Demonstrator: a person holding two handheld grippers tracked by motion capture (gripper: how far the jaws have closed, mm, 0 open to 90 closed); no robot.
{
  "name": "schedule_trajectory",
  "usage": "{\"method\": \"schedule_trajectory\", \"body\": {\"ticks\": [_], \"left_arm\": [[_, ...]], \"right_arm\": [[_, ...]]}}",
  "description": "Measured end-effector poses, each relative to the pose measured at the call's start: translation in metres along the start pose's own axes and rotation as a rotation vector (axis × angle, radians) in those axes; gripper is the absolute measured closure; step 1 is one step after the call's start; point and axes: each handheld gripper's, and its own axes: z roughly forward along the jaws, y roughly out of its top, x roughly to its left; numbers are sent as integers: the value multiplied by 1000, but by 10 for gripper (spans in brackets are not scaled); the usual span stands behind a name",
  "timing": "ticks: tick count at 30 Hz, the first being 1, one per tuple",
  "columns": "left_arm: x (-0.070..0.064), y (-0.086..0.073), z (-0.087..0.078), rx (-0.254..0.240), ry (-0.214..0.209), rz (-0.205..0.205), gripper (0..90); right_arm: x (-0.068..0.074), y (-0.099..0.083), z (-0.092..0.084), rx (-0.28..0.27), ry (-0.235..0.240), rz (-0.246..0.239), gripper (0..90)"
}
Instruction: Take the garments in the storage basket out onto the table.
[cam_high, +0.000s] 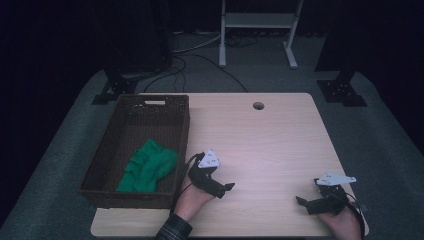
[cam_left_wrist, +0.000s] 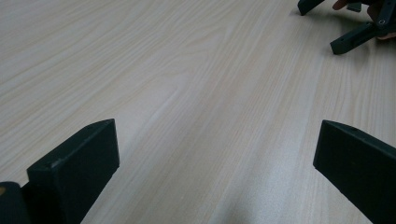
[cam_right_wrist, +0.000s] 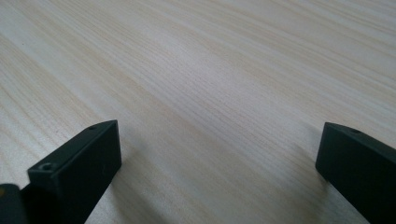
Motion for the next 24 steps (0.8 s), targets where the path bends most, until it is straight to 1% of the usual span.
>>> {"method": "schedule_trajectory", "body": {"ticks": [9, 18, 21, 24], "left_arm": [[0, 2, -1, 5, -1, -9, 0], [1, 3, -3, -4, -4, -20, 0], [1, 4, -3, 0, -5, -17, 0], [1, 5, -4, -7, -6, -21, 0]], "right_arm": [[0, 0, 0, 0, 0, 0, 0], [0, 0, 0, 0, 0, 0, 0], [0, 0, 0, 0, 0, 0, 0], [0, 0, 0, 0, -1, 1, 0]]}}
